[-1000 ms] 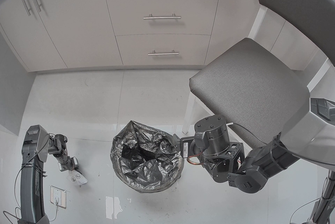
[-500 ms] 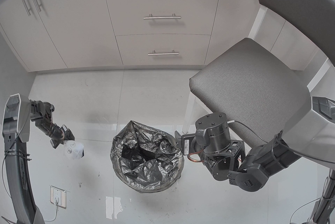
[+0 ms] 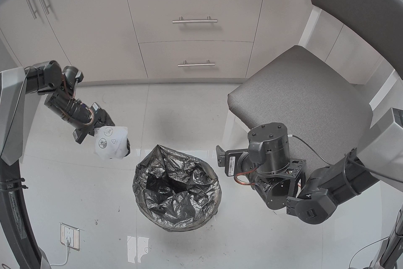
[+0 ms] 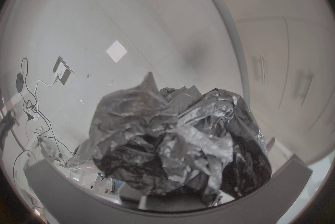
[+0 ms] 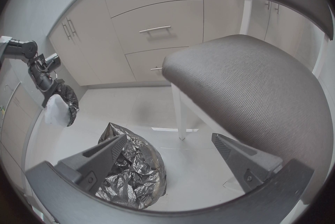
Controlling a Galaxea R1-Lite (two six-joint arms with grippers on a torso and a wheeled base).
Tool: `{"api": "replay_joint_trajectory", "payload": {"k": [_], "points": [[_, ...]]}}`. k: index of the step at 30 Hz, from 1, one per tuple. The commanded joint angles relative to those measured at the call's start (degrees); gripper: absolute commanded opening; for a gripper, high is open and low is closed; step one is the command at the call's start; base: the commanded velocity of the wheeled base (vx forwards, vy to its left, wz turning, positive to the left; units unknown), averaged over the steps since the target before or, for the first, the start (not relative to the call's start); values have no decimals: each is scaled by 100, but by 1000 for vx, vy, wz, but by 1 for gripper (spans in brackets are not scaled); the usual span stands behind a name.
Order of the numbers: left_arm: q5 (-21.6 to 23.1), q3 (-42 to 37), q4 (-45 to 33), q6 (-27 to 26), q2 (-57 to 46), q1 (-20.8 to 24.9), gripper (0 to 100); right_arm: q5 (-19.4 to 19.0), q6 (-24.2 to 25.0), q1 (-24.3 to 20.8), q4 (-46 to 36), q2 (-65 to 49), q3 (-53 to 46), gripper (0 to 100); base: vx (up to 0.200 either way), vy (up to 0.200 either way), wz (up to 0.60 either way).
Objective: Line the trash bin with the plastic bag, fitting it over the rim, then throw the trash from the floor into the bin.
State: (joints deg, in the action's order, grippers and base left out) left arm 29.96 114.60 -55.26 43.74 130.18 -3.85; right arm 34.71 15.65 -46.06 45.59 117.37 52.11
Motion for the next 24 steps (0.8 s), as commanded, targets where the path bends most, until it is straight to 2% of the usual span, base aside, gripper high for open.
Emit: {"api": "replay_joint_trajectory", "payload": {"k": [1, 2, 4, 6, 13, 18, 24], "points": [[1, -1, -371, 100, -784, 1036, 0, 1, -1, 97, 2, -320, -17, 100, 0, 0, 0], [-8, -1, -380, 108, -775, 1194, 0, 1, -1, 106, 2, -338, -17, 100, 0, 0, 0], [-8, -1, -380, 108, -775, 1194, 0, 1, -1, 106, 2, -338, -17, 100, 0, 0, 0], [-70, -1, -371, 126, -705, 1633, 0, 1, -1, 158, 11, -443, -17, 100, 0, 0, 0], [-316, -1, -354, 117, -353, 2275, 0, -8, -18, 264, 11, -733, 44, 100, 0, 0, 0], [-465, -1, -336, 117, 104, 2539, 0, -8, -10, 299, 11, -927, 71, 100, 0, 0, 0], [-597, -1, -310, 152, 455, 2618, 0, -25, -1, 299, 11, -1014, 9, 100, 0, 0, 0]]}}
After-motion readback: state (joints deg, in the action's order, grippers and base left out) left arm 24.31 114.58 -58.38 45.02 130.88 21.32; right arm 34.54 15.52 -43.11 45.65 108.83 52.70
